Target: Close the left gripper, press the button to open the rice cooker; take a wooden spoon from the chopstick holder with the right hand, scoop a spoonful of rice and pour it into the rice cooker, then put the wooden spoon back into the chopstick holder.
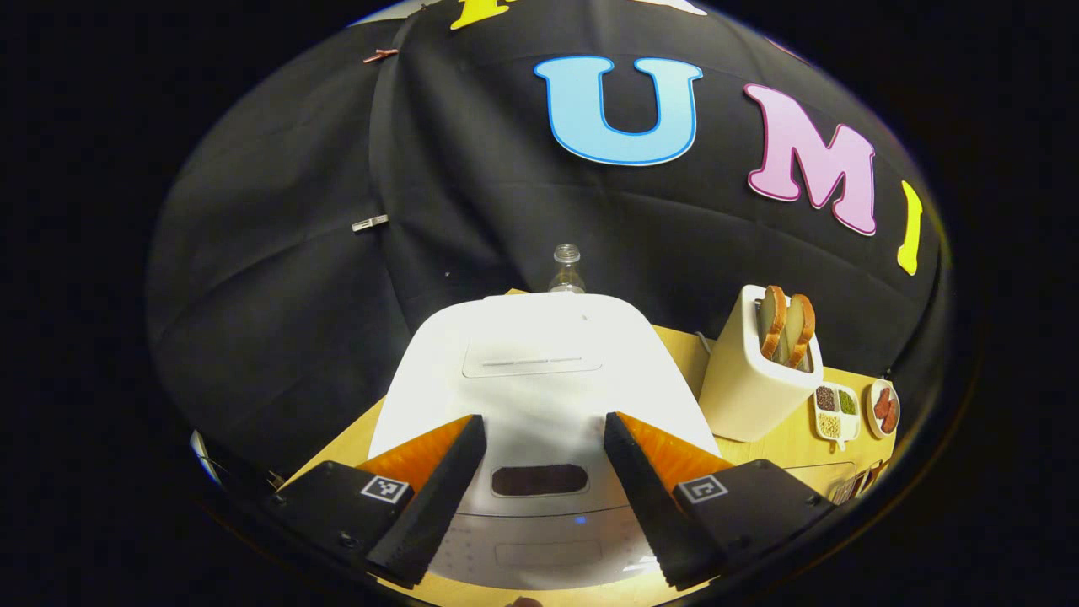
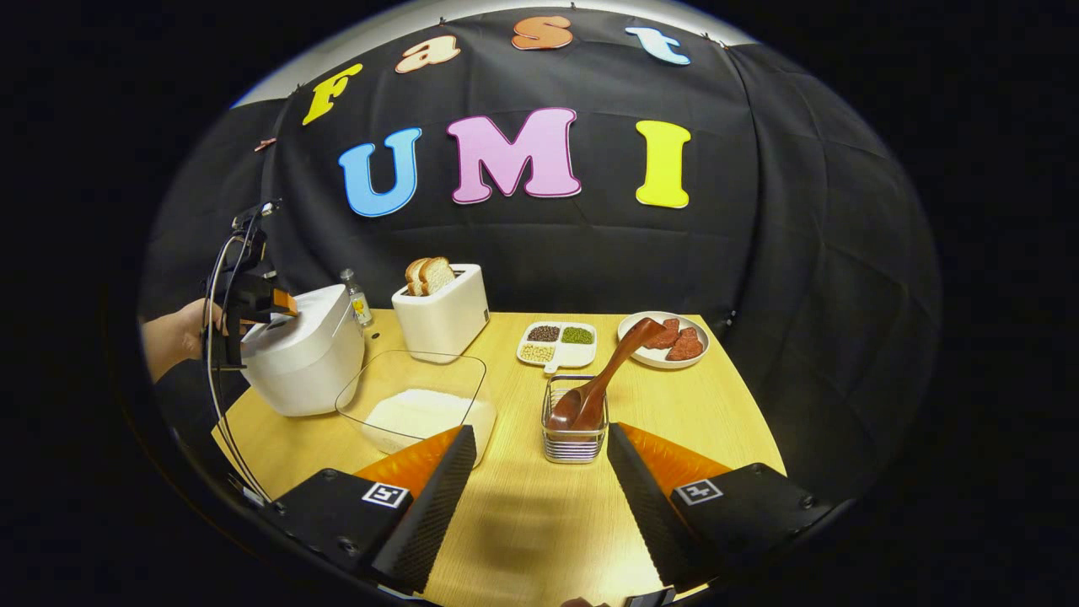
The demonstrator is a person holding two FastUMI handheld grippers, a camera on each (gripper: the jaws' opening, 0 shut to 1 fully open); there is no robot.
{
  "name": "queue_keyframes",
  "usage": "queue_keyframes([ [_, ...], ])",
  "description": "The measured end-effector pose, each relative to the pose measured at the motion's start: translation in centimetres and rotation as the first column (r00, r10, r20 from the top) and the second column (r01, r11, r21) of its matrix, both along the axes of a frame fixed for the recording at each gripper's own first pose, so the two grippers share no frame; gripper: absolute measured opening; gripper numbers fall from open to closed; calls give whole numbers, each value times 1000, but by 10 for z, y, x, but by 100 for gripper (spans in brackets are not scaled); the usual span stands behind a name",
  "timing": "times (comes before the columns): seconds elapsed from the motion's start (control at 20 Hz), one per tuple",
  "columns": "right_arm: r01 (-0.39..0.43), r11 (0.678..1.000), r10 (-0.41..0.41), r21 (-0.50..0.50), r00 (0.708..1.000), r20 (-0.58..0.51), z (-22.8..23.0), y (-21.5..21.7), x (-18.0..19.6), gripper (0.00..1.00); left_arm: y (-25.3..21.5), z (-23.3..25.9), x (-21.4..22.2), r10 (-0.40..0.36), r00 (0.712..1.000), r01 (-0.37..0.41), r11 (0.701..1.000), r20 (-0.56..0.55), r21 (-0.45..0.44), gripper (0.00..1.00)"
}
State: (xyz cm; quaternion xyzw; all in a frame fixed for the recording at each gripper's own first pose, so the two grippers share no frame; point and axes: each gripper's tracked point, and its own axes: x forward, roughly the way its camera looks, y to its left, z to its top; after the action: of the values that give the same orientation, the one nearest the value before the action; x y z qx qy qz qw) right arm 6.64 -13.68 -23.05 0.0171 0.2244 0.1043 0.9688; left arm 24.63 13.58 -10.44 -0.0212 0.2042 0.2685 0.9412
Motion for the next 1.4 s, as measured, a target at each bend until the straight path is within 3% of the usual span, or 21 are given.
queue_keyframes([
  [0.25, -21, 1000, 21, 19, 1000, 11, -2, -4, 9, 98, -5, 2, -7, -5, 1000, 5, 1000, -13, 2, 100],
  [0.4, -37, 999, 36, 30, 999, 17, 4, -6, 16, 98, -22, 32, -25, -10, 998, 6, 998, 61, 70, 95],
  [0.65, -39, 999, 36, 30, 995, 95, 48, -3, 28, 97, -74, 114, -88, -126, 978, 80, 963, 166, 257, 96],
  [0.75, -17, 999, 8, 39, 979, 205, 92, 1, 27, 97, -107, 144, -115, -195, 952, 128, 955, 238, 268, 96],
  [0.9, 16, 1000, -19, 15, 948, 317, 145, 4, 11, 96, -149, 166, -163, -287, 910, 215, 944, 300, 252, 96],
  [1.05, 38, 998, -57, 57, 922, 383, 184, 14, -23, 97, -168, 172, -212, -355, 877, 269, 921, 324, 280, 96],
  [1.2, 73, 995, -97, 74, 911, 400, 198, 14, -65, 96, -188, 162, -250, -407, 847, 340, 909, 342, 240, 96],
  [1.4, 130, 989, -147, 69, 907, 394, 195, 10, -118, 96, -189, 142, -292, -428, 834, 366, 902, 348, 230, 97],
])
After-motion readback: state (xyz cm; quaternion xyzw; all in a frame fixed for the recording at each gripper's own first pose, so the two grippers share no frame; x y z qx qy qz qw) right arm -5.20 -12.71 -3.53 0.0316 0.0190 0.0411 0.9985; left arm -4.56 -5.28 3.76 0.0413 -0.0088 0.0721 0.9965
